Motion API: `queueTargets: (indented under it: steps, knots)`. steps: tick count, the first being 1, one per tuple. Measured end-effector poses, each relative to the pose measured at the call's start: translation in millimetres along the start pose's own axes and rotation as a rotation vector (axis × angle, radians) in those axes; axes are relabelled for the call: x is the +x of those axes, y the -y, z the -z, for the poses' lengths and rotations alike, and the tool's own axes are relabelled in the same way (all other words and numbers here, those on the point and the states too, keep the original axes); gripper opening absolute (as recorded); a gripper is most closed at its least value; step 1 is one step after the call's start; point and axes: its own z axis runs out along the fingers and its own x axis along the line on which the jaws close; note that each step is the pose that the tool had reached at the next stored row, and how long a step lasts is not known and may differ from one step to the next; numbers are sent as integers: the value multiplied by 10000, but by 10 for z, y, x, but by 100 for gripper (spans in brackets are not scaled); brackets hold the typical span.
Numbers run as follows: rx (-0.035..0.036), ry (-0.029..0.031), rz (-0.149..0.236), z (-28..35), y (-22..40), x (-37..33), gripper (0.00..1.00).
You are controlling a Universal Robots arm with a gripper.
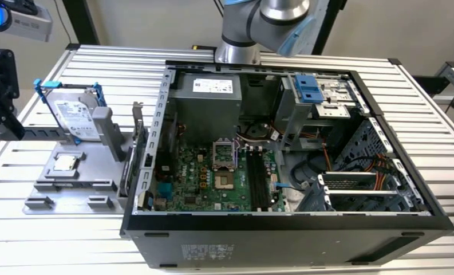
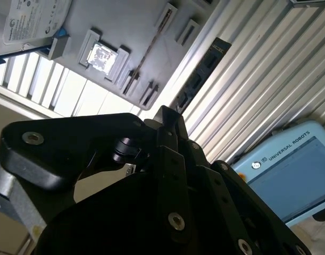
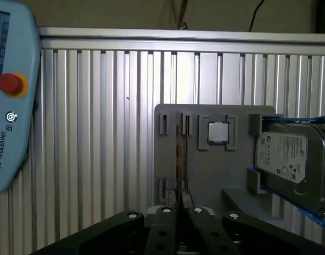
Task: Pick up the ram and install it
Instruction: 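Pick up the ram and move it above insertion slot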
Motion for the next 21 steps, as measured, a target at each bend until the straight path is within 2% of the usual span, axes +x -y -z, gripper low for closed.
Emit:
queueTargets:
  steps: [4,21]
  knots:
    - [-1,-17,-2,12,0,-15,0]
    - [0,-26,-5,56,-2,-32,0]
